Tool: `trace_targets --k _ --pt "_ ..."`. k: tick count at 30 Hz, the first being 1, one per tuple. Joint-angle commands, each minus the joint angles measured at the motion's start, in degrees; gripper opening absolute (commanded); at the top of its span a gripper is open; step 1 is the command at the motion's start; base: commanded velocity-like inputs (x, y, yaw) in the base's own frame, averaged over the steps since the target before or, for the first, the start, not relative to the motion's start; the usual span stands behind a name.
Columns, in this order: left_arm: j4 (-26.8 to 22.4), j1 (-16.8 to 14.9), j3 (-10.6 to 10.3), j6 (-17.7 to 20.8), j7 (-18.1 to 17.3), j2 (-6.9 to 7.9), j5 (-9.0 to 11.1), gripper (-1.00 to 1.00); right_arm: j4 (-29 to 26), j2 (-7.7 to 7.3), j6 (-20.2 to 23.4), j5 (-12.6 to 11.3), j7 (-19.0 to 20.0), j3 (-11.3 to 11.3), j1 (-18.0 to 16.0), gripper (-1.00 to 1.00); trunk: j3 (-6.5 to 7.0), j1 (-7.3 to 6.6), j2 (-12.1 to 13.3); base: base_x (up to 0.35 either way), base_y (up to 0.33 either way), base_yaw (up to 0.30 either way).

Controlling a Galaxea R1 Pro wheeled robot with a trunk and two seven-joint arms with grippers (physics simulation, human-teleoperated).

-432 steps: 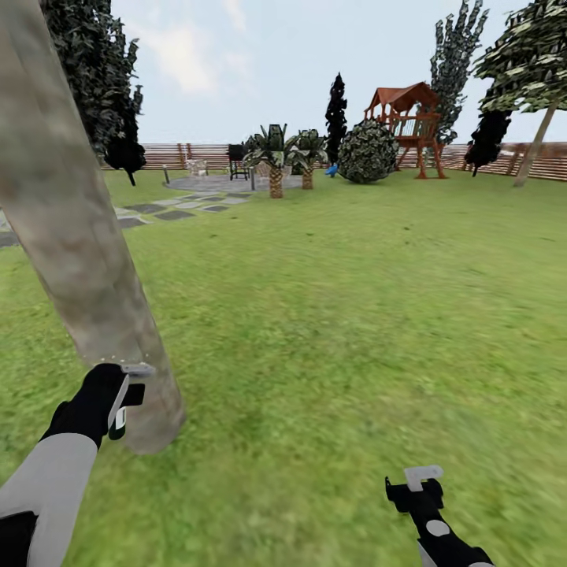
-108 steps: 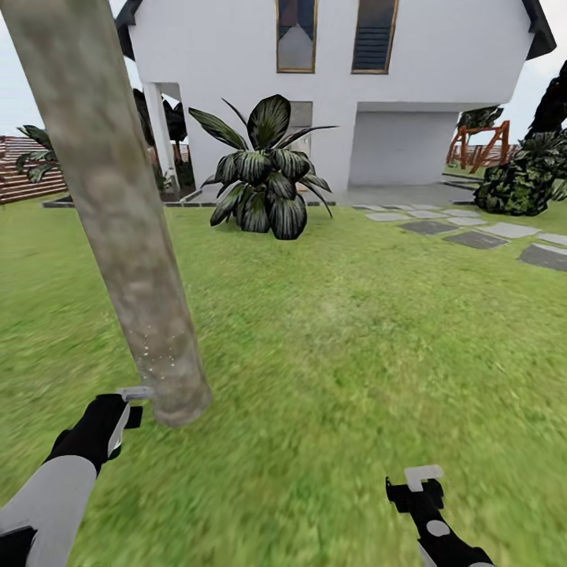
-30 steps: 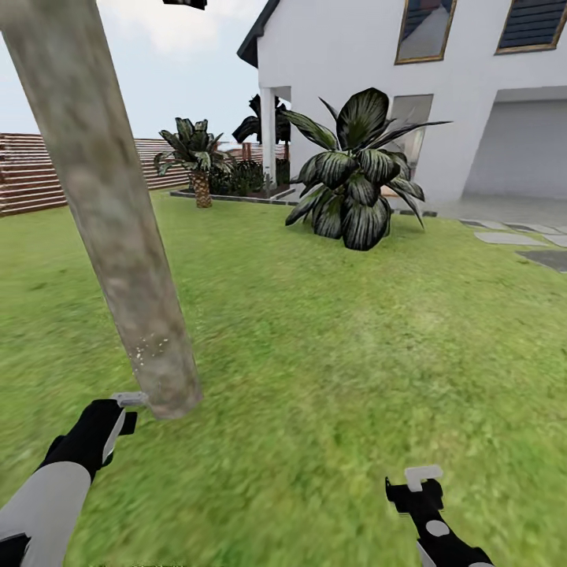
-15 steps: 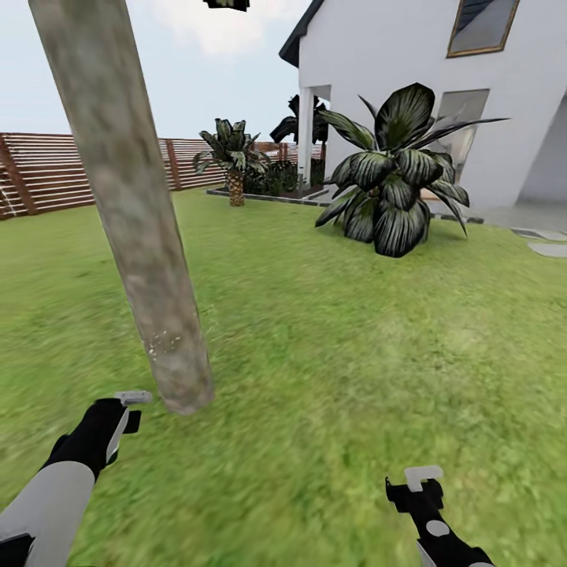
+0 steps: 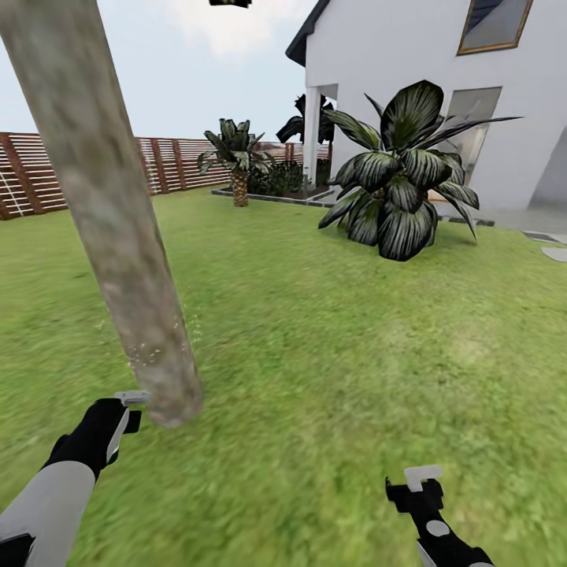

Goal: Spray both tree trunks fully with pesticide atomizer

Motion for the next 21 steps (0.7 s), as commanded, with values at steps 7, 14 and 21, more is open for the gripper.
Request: trace_targets --k 7,14,21 --pt "-0.2 0.0 0.2 0.4 0.0 -0.19 0.0 -1.0 0.1 0.05 -0.3 0.6 -0.1 -0.4 -0.1 1.0 -0.05 0.01 0.0 0.076 -0.249 0.07" --pt "-0.5 -0.2 0.1 0.7 -0.7 -0.85 0.0 -1.0 0.1 -0.05 -0.2 0.6 -0.1 -0.4 -0.1 1.0 -0.05 0.01 0.0 -0.004 -0.041 0.267" --pt "0.2 -0.2 0.1 0.8 -0.7 -1.86 -0.1 -1.0 0.0 -0.08 -0.3 0.6 -0.1 -0.4 -0.1 1.0 -0.05 0.01 0.0 0.016 -0.012 0.228"
